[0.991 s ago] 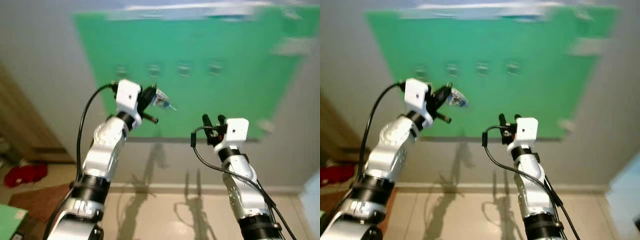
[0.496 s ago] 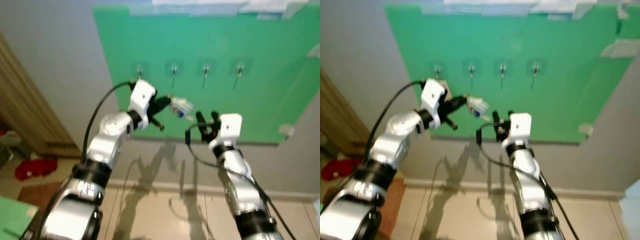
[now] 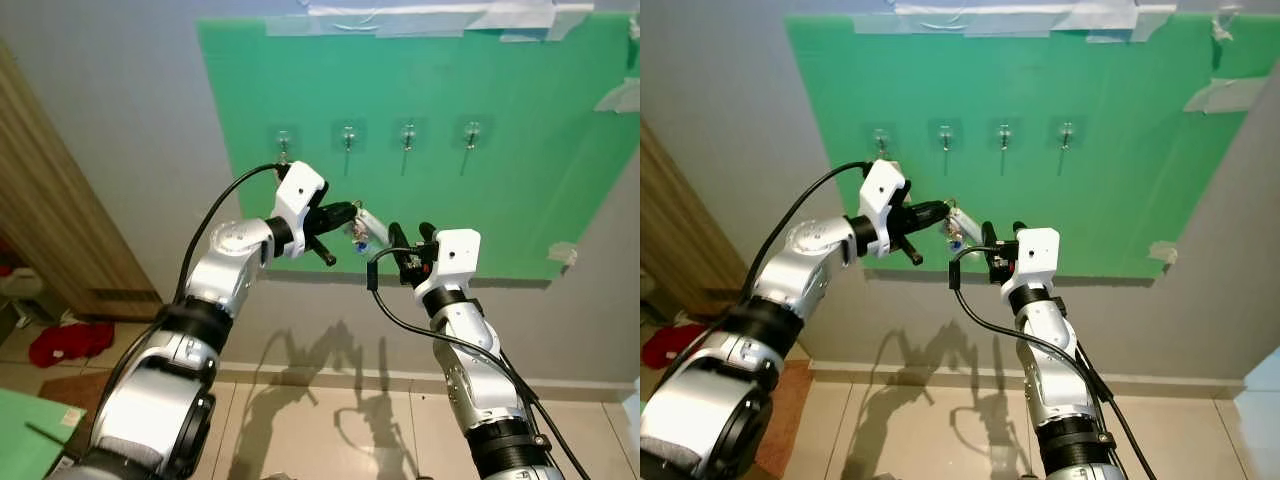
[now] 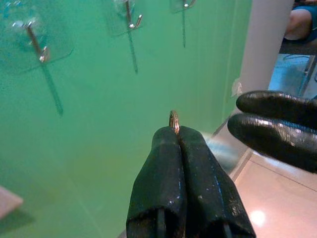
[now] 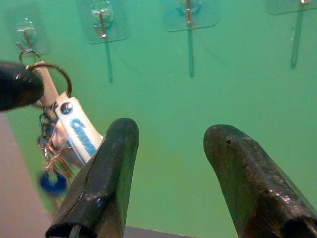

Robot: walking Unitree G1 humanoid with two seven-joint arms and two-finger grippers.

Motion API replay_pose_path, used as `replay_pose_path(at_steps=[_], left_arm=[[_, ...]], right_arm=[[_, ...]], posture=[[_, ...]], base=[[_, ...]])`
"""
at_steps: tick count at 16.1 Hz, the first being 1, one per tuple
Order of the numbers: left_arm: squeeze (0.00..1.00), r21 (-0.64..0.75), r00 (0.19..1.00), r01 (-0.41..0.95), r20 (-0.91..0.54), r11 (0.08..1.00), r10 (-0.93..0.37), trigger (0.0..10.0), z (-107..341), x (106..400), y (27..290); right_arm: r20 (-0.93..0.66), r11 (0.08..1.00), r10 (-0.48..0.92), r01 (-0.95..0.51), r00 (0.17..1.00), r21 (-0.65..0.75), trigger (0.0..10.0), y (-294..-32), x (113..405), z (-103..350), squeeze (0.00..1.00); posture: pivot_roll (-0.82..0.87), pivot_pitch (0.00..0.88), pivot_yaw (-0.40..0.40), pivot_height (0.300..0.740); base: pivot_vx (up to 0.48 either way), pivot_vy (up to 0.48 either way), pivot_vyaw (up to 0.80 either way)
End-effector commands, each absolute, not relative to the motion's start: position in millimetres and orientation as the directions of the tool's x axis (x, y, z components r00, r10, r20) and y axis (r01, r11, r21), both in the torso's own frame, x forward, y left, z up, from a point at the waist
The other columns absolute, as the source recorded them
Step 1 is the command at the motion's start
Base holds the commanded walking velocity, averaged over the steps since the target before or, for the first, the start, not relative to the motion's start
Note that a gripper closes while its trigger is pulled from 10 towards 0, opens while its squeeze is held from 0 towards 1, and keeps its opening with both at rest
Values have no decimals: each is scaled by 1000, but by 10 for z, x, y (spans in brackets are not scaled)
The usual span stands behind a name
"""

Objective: Hang keys on a hook

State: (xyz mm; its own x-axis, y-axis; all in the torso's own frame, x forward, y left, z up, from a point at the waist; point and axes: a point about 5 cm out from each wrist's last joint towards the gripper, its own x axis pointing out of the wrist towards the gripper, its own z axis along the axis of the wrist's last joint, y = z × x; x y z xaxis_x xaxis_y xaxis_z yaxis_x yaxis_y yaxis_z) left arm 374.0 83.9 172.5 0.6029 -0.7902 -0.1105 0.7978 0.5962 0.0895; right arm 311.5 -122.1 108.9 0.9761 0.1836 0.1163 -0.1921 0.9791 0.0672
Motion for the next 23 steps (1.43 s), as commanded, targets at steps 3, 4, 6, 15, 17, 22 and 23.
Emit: replay_pose_path(at_steps=[3, 4, 6, 15, 17, 22, 23], left_arm=[[0, 121, 600, 799, -85, 589, -796, 0, 1872, 3810, 877], [0, 123, 596, 802, -89, 585, -798, 0, 1882, 3819, 874], [0, 118, 588, 808, -90, 578, -804, 0, 1954, 3873, 866], [0, 68, 632, 775, -55, 629, -773, 0, 2182, 4019, 820], [0, 64, 635, 772, -50, 632, -771, 0, 2214, 4031, 796], [0, 57, 662, 749, -45, 660, -748, 0, 2285, 4067, 791], [0, 55, 669, 743, -42, 667, -742, 0, 2295, 4073, 789]], right_arm=[[127, 980, 178, -187, 976, 66, 10000, -1209, 3112, 1121, 0], [126, 980, 178, -187, 976, 64, 10000, -1210, 3112, 1120, 0], [126, 981, 176, -185, 976, 58, 10000, -1229, 3111, 1124, 0], [122, 986, 151, -157, 981, 47, 10000, -1297, 3013, 1099, 0], [120, 988, 144, -150, 982, 45, 10000, -1314, 2997, 1097, 0], [120, 993, 109, -114, 987, 40, 10000, -1378, 2934, 1107, 0], [116, 994, 99, -104, 988, 41, 10000, -1393, 2909, 1094, 0]], posture=[[-187, 0, 138, 707], [-192, 0, 139, 707], [-197, 0, 139, 707], [-264, 0, 160, 707], [-279, 0, 165, 707], [-324, 0, 192, 707], [-331, 0, 196, 707]], base=[[0, 0, 0], [0, 0, 0], [0, 0, 0], [0, 0, 0], [0, 0, 0], [0, 0, 0], [0, 0, 0]])
